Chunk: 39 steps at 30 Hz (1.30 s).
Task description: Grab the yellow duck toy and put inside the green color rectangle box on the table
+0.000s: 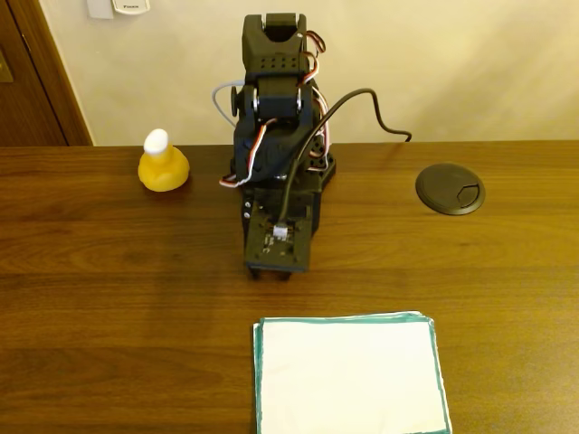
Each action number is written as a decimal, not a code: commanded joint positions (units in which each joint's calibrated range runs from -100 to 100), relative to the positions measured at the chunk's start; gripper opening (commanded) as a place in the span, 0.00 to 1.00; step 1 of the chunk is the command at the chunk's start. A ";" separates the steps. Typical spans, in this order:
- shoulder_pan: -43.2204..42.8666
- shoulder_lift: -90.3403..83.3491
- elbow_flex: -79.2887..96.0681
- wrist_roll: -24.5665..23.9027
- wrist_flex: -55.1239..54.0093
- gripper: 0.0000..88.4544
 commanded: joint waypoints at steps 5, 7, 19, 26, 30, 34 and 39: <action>8.30 19.96 -35.59 1.56 3.42 0.18; 9.52 36.46 -52.70 3.61 4.44 0.18; 42.29 58.19 -77.83 6.64 13.22 0.39; 64.60 59.68 -69.64 6.94 11.09 0.39; 74.97 55.84 -60.17 7.86 8.79 0.39; 80.63 44.75 -47.79 8.06 8.28 0.39; 81.16 37.33 -37.41 7.91 7.00 0.39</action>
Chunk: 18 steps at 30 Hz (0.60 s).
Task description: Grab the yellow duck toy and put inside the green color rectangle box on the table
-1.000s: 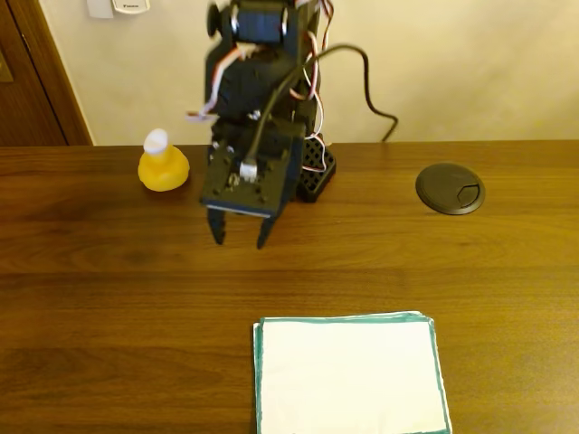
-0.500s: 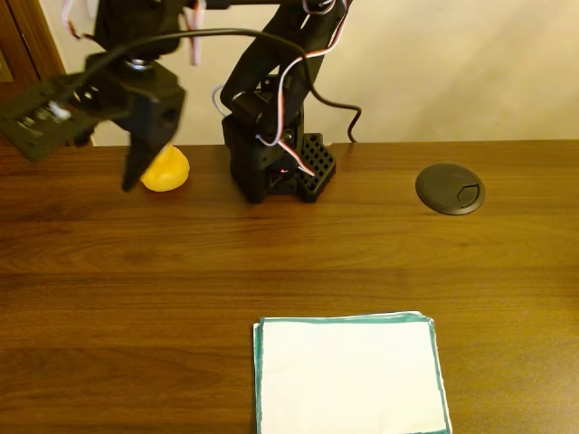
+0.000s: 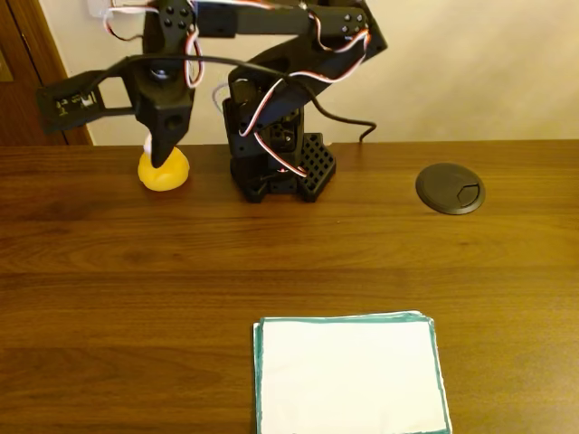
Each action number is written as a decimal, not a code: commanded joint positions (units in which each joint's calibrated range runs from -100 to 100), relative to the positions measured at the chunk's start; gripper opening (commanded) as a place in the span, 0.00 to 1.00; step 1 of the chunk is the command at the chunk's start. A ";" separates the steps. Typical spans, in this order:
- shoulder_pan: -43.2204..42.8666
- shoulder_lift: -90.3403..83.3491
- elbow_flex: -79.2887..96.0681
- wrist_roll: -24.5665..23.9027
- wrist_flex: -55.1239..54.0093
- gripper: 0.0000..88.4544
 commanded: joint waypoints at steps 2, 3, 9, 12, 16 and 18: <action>-0.56 -5.74 8.25 -0.73 -2.73 0.39; -0.91 -6.70 10.43 -1.03 -3.59 0.39; -1.95 -8.27 19.54 -1.61 -10.40 0.39; -1.95 -9.23 23.36 -1.66 -13.05 0.38; -0.82 -12.37 26.37 -1.47 -13.47 0.10; -1.43 -14.47 26.37 -1.95 -12.19 0.02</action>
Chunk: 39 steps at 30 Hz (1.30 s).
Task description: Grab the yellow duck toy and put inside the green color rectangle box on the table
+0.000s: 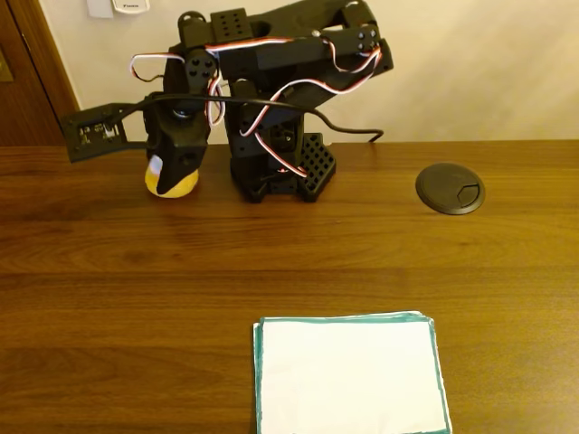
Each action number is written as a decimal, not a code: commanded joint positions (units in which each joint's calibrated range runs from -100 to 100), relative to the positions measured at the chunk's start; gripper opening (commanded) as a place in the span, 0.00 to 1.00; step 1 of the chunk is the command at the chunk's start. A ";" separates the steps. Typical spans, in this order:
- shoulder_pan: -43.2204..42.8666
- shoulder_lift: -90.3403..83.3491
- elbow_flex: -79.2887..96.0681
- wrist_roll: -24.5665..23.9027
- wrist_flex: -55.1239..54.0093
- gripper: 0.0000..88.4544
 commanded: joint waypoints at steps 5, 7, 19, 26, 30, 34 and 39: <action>-1.39 -5.52 -0.84 -1.17 4.38 0.00; -1.65 -4.56 -2.75 -0.83 4.47 0.07; -12.37 -9.71 -15.77 -7.91 21.08 0.34; -24.48 -15.38 -8.85 -17.34 19.46 0.33; -18.03 -18.26 -7.76 -13.72 18.78 0.31; -14.37 -20.79 0.44 -6.64 8.98 0.31; -7.40 -19.40 5.81 -4.25 6.94 0.31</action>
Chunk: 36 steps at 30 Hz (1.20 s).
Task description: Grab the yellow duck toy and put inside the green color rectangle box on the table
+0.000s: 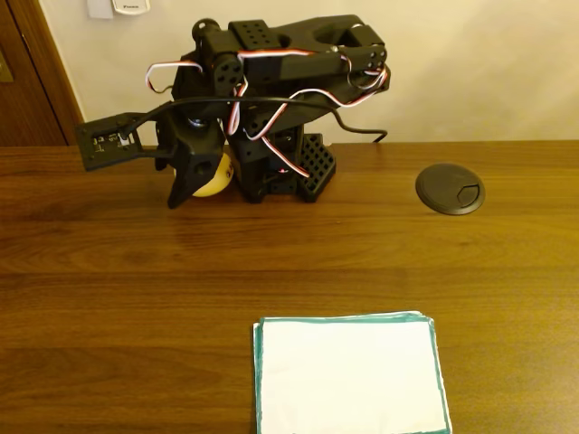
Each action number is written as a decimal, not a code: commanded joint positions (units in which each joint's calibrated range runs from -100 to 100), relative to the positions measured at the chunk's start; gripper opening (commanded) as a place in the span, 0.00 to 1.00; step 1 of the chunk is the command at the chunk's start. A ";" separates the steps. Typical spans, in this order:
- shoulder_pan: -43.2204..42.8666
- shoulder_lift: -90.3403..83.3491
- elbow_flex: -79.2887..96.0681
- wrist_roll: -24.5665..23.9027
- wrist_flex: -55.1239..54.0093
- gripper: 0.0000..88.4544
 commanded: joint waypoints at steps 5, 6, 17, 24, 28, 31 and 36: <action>3.08 -2.94 -2.89 2.05 -2.32 0.31; 3.08 -3.29 -3.80 2.30 -2.23 0.31; 6.31 10.33 -17.91 -1.71 11.83 0.31; 1.25 20.20 -11.72 -8.50 6.54 0.30; 0.38 20.72 -9.90 -9.57 4.75 0.19; 0.56 18.54 -9.45 -9.57 4.67 0.03; 0.21 5.53 -8.35 -8.74 6.12 0.00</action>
